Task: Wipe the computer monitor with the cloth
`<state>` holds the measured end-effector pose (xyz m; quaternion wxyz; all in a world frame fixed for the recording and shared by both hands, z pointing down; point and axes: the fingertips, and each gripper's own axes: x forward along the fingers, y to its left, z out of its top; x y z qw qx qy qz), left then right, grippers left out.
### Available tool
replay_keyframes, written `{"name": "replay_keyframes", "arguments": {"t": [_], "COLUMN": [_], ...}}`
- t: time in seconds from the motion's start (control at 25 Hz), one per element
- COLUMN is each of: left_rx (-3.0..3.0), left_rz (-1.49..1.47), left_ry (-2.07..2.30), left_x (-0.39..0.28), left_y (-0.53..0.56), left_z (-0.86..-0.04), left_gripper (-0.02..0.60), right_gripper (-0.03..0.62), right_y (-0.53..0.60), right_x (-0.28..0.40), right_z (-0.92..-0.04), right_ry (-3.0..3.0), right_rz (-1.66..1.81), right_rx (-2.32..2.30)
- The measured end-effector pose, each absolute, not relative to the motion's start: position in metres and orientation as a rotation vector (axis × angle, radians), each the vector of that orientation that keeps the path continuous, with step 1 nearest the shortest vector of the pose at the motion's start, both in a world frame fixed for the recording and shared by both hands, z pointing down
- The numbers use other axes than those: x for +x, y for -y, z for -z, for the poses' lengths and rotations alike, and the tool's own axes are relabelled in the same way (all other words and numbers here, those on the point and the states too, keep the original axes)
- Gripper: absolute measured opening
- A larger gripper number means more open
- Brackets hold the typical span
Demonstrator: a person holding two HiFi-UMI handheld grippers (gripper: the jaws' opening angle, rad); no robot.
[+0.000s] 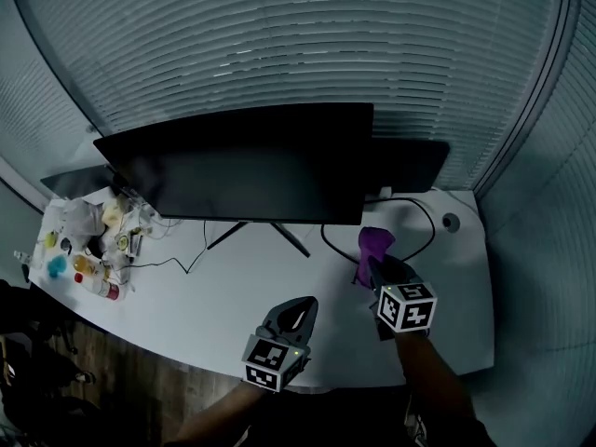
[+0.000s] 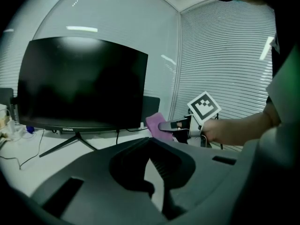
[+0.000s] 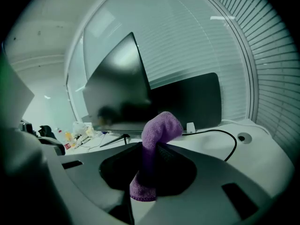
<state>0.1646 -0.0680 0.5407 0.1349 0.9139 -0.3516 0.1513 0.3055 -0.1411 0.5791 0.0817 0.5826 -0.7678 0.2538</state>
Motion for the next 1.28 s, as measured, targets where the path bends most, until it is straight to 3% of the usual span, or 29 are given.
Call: {"name": "replay_keyframes", "arguments": {"t": [0.8, 1.28], "left_rx": [2.651, 2.616], "left_rz": [-0.415, -0.409], "left_ry": [0.941, 0.975], "left_x": [0.055, -0.020], "left_y": [0.144, 0.182], "left_z": [-0.558, -0.557], "left_gripper": [0.005, 0.005], "right_gripper": [0.095, 0.095], "right_y": [0.229, 0.258], "right_x": [0.240, 0.156], "right_z": [-0.630, -0.630], "right_ry": [1.943, 1.961], "right_rz": [-0.735, -0.761], "right_rx": [1.812, 1.777]}}
